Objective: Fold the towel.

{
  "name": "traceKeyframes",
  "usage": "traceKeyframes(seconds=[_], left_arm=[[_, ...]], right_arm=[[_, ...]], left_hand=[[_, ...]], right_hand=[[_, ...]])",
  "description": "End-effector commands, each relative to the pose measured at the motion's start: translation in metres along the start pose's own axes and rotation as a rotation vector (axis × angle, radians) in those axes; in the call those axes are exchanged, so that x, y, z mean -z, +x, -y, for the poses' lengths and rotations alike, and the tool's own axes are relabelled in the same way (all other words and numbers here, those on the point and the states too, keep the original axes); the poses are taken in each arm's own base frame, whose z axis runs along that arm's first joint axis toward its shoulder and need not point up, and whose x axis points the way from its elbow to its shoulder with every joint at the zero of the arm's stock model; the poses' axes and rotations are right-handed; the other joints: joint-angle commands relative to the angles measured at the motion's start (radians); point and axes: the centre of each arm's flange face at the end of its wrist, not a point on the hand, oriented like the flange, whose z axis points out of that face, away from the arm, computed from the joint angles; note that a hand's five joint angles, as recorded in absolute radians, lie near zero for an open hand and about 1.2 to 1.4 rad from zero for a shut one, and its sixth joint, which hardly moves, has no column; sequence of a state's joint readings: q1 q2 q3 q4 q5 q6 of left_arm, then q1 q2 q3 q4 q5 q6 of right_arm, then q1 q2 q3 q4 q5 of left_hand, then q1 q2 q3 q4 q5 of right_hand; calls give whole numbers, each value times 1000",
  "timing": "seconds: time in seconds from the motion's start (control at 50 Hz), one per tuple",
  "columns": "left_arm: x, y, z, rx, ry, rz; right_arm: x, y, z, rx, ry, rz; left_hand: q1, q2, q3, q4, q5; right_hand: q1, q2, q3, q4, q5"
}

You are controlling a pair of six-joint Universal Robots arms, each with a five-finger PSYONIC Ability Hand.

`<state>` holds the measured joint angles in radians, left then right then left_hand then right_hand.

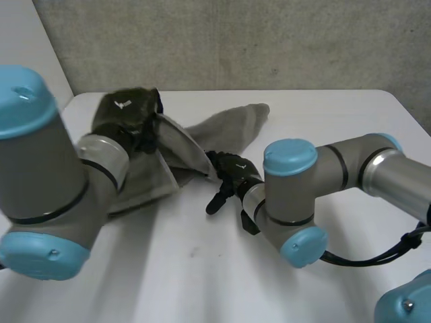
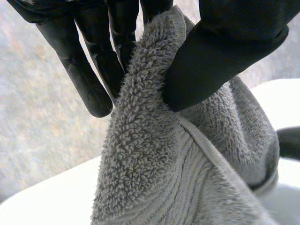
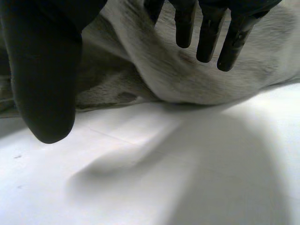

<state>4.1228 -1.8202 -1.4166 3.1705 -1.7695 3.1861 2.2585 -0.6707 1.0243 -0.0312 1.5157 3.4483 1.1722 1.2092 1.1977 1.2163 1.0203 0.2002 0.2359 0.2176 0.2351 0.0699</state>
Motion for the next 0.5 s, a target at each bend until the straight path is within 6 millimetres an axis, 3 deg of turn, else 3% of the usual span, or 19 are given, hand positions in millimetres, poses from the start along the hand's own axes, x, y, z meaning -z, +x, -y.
traceKeyframes(seconds=[0.02, 0.06, 0.14, 0.26, 0.5], left_arm=[[15, -6, 20, 20, 54, 8], [21, -8, 22, 24, 59, 10], [27, -8, 24, 32, 66, 5], [31, -10, 31, 58, 89, 7], [34, -9, 42, 66, 122, 4]], right_arm=[[-3, 5, 0, -1, 55, -72], [-9, 7, 3, -24, 108, -92], [-12, 6, 6, -98, 143, -75], [-10, 2, 4, -201, 119, -23], [4, -16, 10, -344, 75, 99]], left_hand=[[224, 187, 199, 180, 201], [224, 187, 199, 180, 201], [224, 187, 199, 180, 201], [224, 187, 199, 180, 201], [224, 187, 199, 180, 201]], right_hand=[[-4, -39, -21, -39, -48], [157, 122, 140, 122, 113], [187, 151, 170, 152, 143], [-26, -61, -43, -61, -70], [-26, -61, -43, -61, -70]])
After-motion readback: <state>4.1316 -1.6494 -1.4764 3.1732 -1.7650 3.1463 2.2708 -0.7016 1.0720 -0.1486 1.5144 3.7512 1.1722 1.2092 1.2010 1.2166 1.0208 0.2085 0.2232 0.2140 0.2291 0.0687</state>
